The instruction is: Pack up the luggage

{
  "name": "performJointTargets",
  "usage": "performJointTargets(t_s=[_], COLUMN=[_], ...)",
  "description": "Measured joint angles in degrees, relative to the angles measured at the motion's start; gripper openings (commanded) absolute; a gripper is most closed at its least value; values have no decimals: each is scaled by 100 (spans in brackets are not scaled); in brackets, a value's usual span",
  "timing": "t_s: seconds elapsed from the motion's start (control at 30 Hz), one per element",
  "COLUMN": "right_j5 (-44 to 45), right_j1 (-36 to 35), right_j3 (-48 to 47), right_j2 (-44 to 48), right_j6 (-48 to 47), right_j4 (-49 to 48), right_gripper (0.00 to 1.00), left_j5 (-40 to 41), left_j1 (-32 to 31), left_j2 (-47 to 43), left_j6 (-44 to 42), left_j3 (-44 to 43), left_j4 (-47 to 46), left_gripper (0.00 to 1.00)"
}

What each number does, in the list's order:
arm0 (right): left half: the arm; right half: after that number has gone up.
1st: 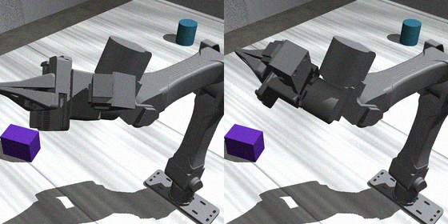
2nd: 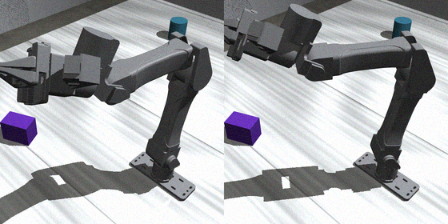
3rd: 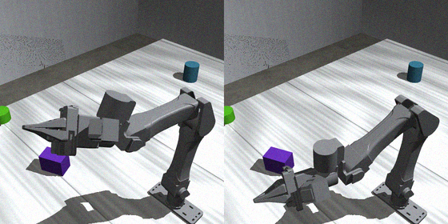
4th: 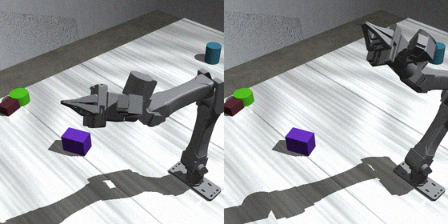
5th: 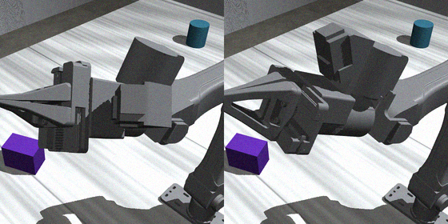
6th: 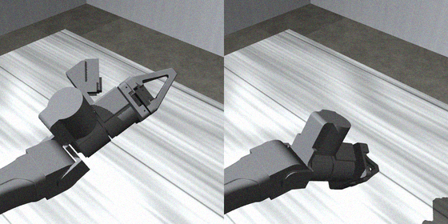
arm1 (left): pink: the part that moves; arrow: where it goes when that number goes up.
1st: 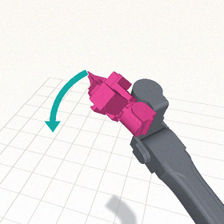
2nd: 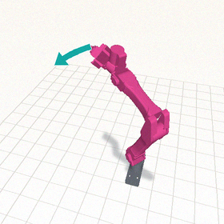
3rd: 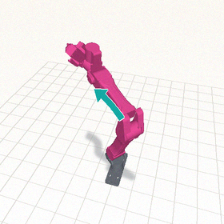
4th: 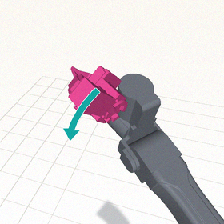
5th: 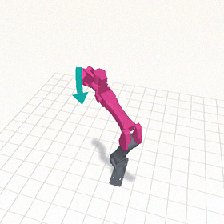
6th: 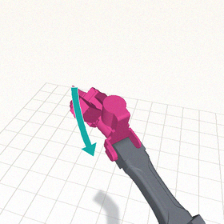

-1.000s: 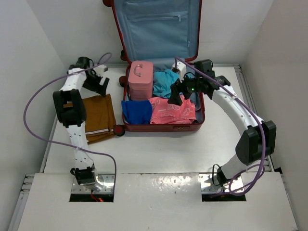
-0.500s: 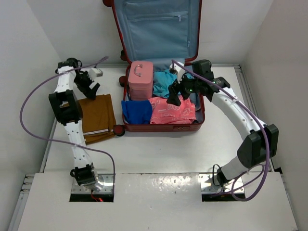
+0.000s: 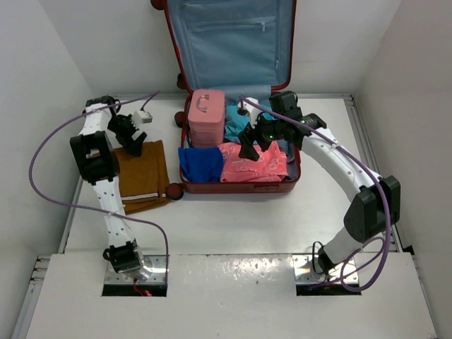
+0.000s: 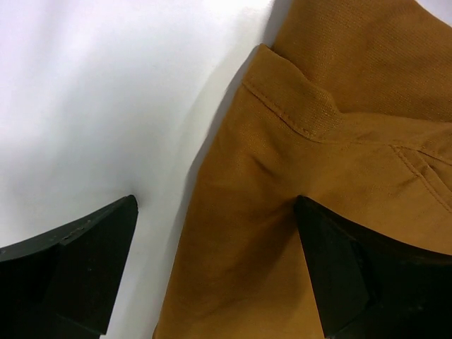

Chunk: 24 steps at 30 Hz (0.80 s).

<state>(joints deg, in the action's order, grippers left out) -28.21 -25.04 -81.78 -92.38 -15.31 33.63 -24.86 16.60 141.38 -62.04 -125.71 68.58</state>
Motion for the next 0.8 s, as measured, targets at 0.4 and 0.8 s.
performJointTargets(t_s=[0.4,0.8], right_j5=[83,90], right_j1=[-35,-35], right_j3=[-87,37], right_j2=[-15,258], right_j6=[-188,-323], right_j4=[308,422], right_gripper=[81,79], left_j5=[-11,-133], left_j1=[0,7], left_j2=[-704,-885], left_j6=[-546,-553], left_j3=[1316,1751], left_j4=[-251,70], left_gripper=[92,6])
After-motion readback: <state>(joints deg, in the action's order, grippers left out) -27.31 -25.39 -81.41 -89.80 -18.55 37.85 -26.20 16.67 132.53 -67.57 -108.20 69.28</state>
